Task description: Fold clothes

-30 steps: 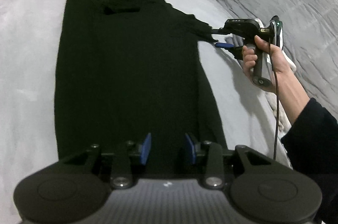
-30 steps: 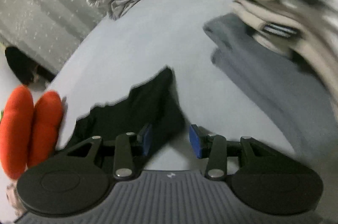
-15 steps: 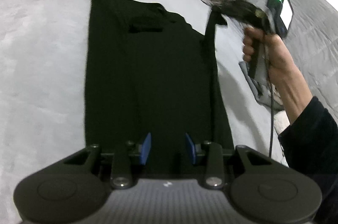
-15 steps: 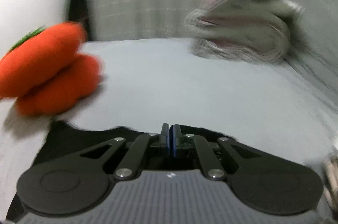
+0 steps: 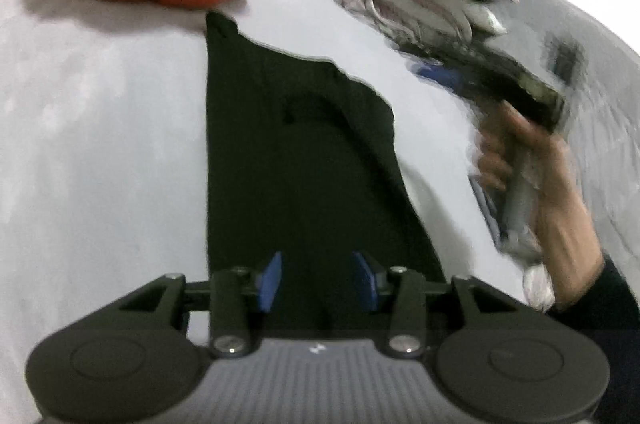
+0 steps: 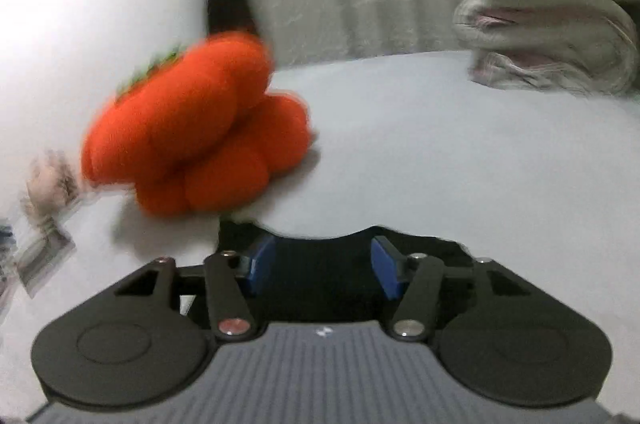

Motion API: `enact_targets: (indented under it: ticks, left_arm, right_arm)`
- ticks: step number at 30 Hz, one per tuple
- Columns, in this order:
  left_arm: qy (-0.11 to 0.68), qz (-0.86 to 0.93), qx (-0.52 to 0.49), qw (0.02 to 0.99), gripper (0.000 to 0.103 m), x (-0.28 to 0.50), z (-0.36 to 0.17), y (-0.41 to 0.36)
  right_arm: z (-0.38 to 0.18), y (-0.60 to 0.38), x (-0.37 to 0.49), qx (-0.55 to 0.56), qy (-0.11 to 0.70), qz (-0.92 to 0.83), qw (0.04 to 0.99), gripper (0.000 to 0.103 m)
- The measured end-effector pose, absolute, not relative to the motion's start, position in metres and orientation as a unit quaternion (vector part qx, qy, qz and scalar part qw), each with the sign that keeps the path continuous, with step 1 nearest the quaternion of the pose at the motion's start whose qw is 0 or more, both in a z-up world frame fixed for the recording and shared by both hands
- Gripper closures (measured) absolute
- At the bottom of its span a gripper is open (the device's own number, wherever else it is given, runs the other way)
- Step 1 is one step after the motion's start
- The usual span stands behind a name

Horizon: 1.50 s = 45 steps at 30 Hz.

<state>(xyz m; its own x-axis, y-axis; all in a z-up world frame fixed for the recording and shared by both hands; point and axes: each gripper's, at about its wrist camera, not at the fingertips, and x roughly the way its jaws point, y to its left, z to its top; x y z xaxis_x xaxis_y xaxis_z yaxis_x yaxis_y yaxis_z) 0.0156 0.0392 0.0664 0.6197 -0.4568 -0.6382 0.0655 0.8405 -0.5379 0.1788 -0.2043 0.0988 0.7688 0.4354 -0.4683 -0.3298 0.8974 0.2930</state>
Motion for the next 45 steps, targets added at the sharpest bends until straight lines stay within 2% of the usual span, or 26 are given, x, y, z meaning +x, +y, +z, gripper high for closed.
enact_targets:
  ticks: [3, 7, 8, 9, 11, 16, 19, 20, 22, 26, 29, 43, 44, 45]
  left_arm:
    - [0.403, -0.16, -0.269, 0.86, 0.06, 0.047, 0.078, 0.045]
    - [0.4, -0.167, -0.22, 0.874, 0.05, 0.1, 0.091, 0.017]
    - [0.401, -0.165, -0.205, 0.877, 0.043, 0.115, 0.09, 0.006]
    - [0.404, -0.162, -0.189, 0.88, 0.04, 0.132, 0.089, -0.006]
    - [0.407, -0.148, -0.158, 0.887, 0.04, 0.163, 0.085, -0.028]
    - [0.426, -0.094, -0.084, 0.896, 0.04, 0.217, 0.058, -0.065]
    - [0.432, -0.092, -0.091, 0.892, 0.048, 0.229, 0.048, -0.074]
    - [0.428, -0.093, -0.088, 0.894, 0.059, 0.229, 0.047, -0.076]
    - [0.428, -0.091, -0.068, 0.897, 0.067, 0.234, 0.043, -0.081]
    - [0.433, -0.08, -0.069, 0.895, 0.07, 0.242, 0.037, -0.082]
    - [0.425, -0.086, -0.068, 0.899, 0.093, 0.24, 0.038, -0.081]
    - [0.386, -0.1, -0.051, 0.915, 0.096, 0.227, 0.053, -0.083]
    - [0.39, -0.104, -0.052, 0.914, 0.094, 0.227, 0.053, -0.083]
    - [0.394, -0.104, -0.055, 0.911, 0.087, 0.229, 0.051, -0.083]
  right_arm:
    - [0.108, -0.251, 0.144, 0.118, 0.311, 0.164, 0.929, 0.045]
    - [0.1, -0.291, 0.08, 0.16, 0.376, 0.161, 0.899, 0.045]
    - [0.096, -0.297, 0.062, 0.177, 0.383, 0.167, 0.891, 0.045]
    - [0.092, -0.302, 0.046, 0.2, 0.384, 0.172, 0.885, 0.045]
    - [0.085, -0.306, 0.02, 0.234, 0.381, 0.177, 0.877, 0.045]
    - [0.083, -0.293, 0.009, 0.175, 0.37, 0.157, 0.899, 0.045]
    - [0.077, -0.291, 0.007, 0.181, 0.371, 0.169, 0.895, 0.045]
    - [0.075, -0.289, 0.007, 0.171, 0.373, 0.167, 0.896, 0.045]
    - [0.072, -0.285, 0.006, 0.166, 0.377, 0.169, 0.896, 0.045]
    - [0.071, -0.279, 0.005, 0.165, 0.378, 0.177, 0.893, 0.045]
    - [0.072, -0.277, 0.0, 0.16, 0.377, 0.179, 0.895, 0.045]
    - [0.054, -0.264, 0.032, 0.146, 0.384, 0.187, 0.893, 0.045]
    - [0.052, -0.263, 0.033, 0.144, 0.384, 0.188, 0.892, 0.045]
    - [0.051, -0.263, 0.034, 0.143, 0.385, 0.189, 0.892, 0.045]
